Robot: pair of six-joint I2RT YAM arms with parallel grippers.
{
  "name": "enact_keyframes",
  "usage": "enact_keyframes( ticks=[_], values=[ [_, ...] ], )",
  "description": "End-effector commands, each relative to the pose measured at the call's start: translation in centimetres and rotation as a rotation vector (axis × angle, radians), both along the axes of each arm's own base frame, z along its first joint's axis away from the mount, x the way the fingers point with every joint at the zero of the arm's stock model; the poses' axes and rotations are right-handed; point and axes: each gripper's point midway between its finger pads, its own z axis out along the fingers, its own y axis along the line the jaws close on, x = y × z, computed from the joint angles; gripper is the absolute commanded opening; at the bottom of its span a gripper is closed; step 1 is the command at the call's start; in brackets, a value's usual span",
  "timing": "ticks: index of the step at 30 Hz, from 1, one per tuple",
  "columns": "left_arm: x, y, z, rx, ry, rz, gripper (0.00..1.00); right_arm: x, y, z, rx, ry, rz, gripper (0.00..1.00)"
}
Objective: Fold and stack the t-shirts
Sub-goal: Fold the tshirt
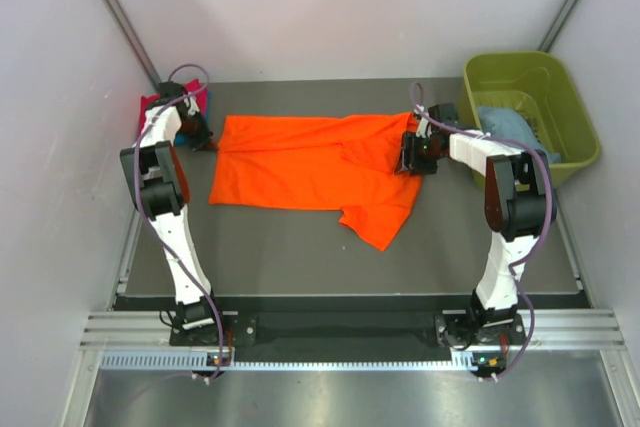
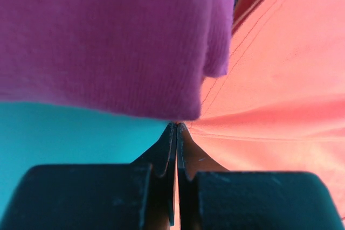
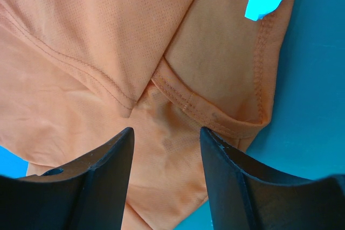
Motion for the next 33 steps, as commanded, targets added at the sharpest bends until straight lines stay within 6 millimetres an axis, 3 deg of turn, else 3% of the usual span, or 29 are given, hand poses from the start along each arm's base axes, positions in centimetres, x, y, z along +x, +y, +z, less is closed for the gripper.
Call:
enact_keyframes(
  ticks=[1,2,3,6,8,9,13,15,17,18,20,24,25,28,33],
  values=[
    [1.0,1.4,3.8,0.052,-0.085,0.02,0.02,0.4,-2.1,-1.5,-0.1,-0.009,-0.024,0.54],
    [0.9,1.3,3.6,0.048,-0.082,0.015,0.04,0.5,-2.1,-1.4,-0.099,-0.011,-0.024,0.54],
    [0.9,1.2,3.6,0.046,-0.08,0.014,0.15,0.5,-2.2,-1.4,-0.099,-0.01,-0.026,0.54],
    [0.9,0.4,4.1,0.009,-0.097,-0.012,0.3,0.8,-1.9,-0.4,-0.086,-0.034,-0.023,0.54],
    [1.1,-0.4,6.0,-0.029,-0.144,-0.035,0.41,1.1,-1.7,0.9,-0.067,-0.063,-0.016,0.54],
    [1.1,-0.8,6.1,-0.044,-0.148,-0.045,0.41,1.3,-1.6,1.6,-0.066,-0.084,-0.01,0.54],
    [0.4,-1.4,10.8,-0.043,-0.226,-0.075,0.45,1.4,-1.5,5.4,-0.07,-0.184,0.039,0.55],
    [-0.8,-1.4,11.8,-0.026,-0.223,-0.073,0.45,1.0,-1.5,7.4,-0.093,-0.25,0.087,0.56],
    [-2.7,-1.7,10.5,-0.035,-0.165,-0.06,0.45,0.3,-0.9,8.2,-0.144,-0.299,0.182,0.56],
    [-3.5,-1.8,10.8,-0.032,-0.161,-0.056,0.44,-0.4,-0.7,8.8,-0.157,-0.322,0.215,0.56],
    [-5.4,-1.7,8.7,-0.022,-0.086,-0.023,0.42,-1.8,0.7,8.9,-0.199,-0.361,0.341,0.56],
    [-7.2,-1.2,6.8,0.005,-0.019,0.009,0.4,-6.4,3.9,7.8,-0.228,-0.398,0.613,0.49],
    [-7.1,-1.2,6.6,0.007,-0.015,0.01,0.4,-8.0,5.6,7.7,-0.204,-0.407,0.689,0.48],
    [-5.8,-0.7,6.9,0.012,-0.035,0.028,0.4,-11.6,7.9,7.3,-0.177,-0.439,0.861,0.48],
    [-3.5,-0.5,8.4,0.016,-0.09,0.038,0.41,-16.9,9.8,6.0,-0.134,-0.391,1.044,0.48]
  ],
)
